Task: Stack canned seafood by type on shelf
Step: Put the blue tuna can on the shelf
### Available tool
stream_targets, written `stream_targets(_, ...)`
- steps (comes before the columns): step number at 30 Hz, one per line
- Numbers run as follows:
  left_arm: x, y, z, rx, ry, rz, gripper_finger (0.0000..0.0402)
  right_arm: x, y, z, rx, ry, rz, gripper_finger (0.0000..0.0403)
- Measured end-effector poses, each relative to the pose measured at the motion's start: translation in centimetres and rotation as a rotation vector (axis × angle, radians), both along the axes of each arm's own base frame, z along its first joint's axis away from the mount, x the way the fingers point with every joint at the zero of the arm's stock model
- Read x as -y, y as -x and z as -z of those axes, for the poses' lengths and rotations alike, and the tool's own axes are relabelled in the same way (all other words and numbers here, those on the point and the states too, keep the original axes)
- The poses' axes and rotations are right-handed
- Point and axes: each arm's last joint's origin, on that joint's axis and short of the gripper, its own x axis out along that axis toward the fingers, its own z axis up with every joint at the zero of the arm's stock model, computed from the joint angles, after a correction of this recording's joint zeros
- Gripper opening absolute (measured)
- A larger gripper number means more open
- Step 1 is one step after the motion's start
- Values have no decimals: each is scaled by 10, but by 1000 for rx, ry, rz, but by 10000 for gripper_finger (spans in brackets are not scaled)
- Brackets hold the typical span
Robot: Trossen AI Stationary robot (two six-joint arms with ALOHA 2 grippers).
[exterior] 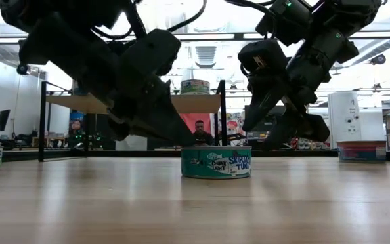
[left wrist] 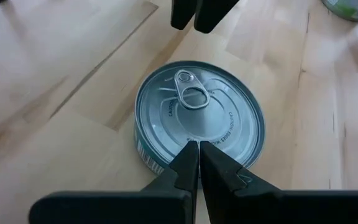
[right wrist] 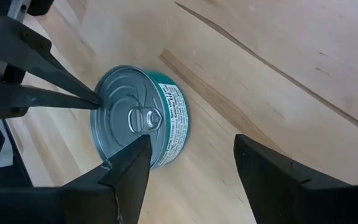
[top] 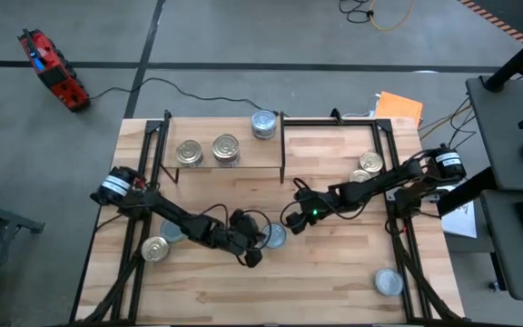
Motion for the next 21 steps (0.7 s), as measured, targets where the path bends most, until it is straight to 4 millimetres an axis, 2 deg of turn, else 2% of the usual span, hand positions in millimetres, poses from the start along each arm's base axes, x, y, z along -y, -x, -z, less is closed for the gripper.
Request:
stream_targets(7,2,-1,6,2,17,-18,0,-1,0,0,3,-29,-9,242)
stream_targets(21,7,0,12,10,39,-52,0,-3,-2,-2,42,19,-72,297)
